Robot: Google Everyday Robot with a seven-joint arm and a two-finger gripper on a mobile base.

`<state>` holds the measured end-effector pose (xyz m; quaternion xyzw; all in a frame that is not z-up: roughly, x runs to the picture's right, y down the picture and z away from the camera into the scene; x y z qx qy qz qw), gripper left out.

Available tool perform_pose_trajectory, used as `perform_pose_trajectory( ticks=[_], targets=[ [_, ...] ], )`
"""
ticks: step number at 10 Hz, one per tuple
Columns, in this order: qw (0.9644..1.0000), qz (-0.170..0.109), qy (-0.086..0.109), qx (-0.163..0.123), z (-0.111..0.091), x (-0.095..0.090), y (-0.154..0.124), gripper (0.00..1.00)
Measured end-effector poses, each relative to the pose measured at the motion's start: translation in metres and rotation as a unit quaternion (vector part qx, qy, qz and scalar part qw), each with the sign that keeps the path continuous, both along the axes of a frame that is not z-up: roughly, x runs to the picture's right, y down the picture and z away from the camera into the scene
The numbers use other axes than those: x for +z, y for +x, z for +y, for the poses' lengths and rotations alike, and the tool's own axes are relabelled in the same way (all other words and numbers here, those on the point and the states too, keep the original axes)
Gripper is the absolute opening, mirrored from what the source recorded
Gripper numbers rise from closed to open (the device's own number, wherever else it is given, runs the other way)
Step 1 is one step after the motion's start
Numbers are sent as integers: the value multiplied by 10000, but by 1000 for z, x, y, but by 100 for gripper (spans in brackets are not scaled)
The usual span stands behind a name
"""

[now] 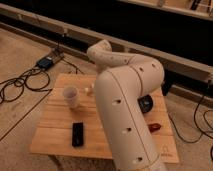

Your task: Stand the bottle upright

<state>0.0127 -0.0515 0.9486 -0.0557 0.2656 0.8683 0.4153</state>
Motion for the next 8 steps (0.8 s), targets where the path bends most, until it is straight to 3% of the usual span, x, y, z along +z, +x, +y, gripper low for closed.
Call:
perform_pose_trajectory(
  ticks=[3,8],
  targets=[
    [10000,-13,26,37,0,4,0,65],
    [9998,-182,-32,119,12,42,-6,65]
  ],
)
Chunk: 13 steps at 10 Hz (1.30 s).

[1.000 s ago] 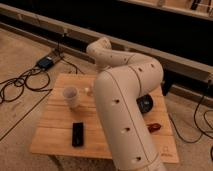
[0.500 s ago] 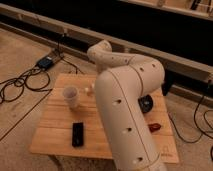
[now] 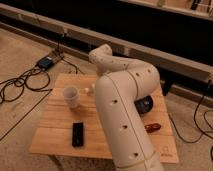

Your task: Stand the bottle upright

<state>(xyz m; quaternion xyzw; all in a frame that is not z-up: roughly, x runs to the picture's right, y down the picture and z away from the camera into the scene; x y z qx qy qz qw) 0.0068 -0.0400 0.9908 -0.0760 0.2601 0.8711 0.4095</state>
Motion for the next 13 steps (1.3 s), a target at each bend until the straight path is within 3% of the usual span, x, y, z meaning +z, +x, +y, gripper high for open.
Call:
perform_pose_trajectory(
  ticks=[7,13],
  targets=[
    [9997,-96,-246,10,10,18,-5,65],
    [9980,-115,-483,394,17,26,-10,65]
  ],
)
